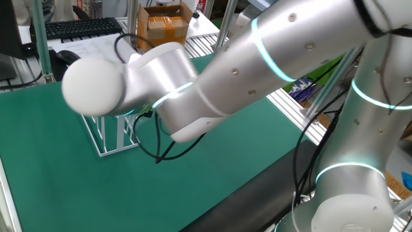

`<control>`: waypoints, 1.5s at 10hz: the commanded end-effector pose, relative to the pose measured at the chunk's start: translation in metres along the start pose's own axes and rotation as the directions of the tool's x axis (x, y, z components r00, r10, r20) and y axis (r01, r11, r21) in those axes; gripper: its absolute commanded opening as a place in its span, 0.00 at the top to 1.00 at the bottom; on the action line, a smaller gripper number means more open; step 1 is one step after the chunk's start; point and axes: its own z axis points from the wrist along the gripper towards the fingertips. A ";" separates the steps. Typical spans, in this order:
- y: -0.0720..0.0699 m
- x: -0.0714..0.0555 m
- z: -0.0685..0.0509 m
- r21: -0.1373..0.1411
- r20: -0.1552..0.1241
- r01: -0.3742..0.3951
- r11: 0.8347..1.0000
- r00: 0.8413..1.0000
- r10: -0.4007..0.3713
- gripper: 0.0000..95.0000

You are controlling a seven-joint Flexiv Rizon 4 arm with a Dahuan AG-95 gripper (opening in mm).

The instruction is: Put the cup on the cup rack

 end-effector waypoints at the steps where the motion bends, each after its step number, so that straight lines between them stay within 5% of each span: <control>1: -0.004 -0.002 -0.002 -0.006 -0.019 0.001 1.000 1.000 -0.002 0.20; 15: -0.017 0.000 -0.013 -0.013 -0.067 0.036 0.999 0.997 -0.036 0.20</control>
